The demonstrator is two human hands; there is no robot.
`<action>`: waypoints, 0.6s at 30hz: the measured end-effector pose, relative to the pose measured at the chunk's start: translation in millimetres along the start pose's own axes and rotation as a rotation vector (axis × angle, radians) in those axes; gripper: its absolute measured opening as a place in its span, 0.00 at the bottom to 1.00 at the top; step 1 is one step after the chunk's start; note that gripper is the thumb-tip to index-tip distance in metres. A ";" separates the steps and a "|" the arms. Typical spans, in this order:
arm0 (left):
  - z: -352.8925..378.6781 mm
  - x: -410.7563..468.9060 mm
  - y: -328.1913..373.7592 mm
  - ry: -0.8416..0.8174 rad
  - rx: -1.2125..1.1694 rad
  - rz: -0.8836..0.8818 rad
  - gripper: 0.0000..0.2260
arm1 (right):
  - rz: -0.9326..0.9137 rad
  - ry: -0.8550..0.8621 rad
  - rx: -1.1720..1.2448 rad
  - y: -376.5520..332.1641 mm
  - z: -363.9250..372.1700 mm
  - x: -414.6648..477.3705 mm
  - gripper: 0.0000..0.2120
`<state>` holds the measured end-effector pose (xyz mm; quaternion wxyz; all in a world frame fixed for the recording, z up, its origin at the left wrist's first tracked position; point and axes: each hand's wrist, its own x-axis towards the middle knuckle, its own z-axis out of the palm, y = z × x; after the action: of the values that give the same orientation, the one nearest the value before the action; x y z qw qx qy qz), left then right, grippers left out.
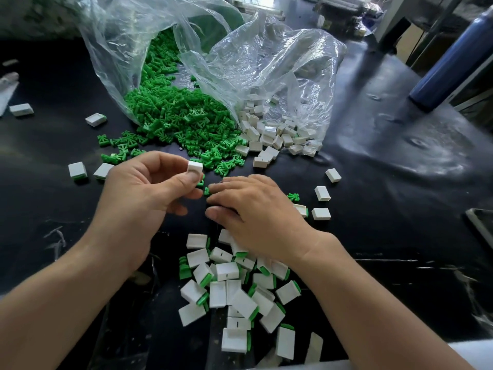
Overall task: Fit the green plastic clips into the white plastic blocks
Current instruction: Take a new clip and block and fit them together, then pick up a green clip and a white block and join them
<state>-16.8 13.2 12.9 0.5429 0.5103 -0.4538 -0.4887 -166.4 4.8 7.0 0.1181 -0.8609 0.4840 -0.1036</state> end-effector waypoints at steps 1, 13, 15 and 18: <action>0.6 0.2 -0.1 -0.001 -0.001 -0.002 0.07 | 0.008 0.016 -0.029 1.4 -1.6 -0.5 0.15; 1.9 0.4 -1.9 -0.016 0.016 -0.014 0.07 | 0.073 0.018 -0.021 0.3 5.5 4.2 0.17; 1.8 0.3 -2.7 -0.024 0.022 -0.017 0.08 | 0.056 0.035 -0.013 0.3 4.5 3.8 0.13; 1.6 0.0 -4.0 -0.039 0.031 -0.020 0.08 | 0.031 0.075 0.016 -0.2 4.1 3.7 0.09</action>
<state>-18.7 13.0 9.0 0.5212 0.5134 -0.4667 -0.4969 -163.1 2.2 3.4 0.1084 -0.8479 0.5004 -0.1379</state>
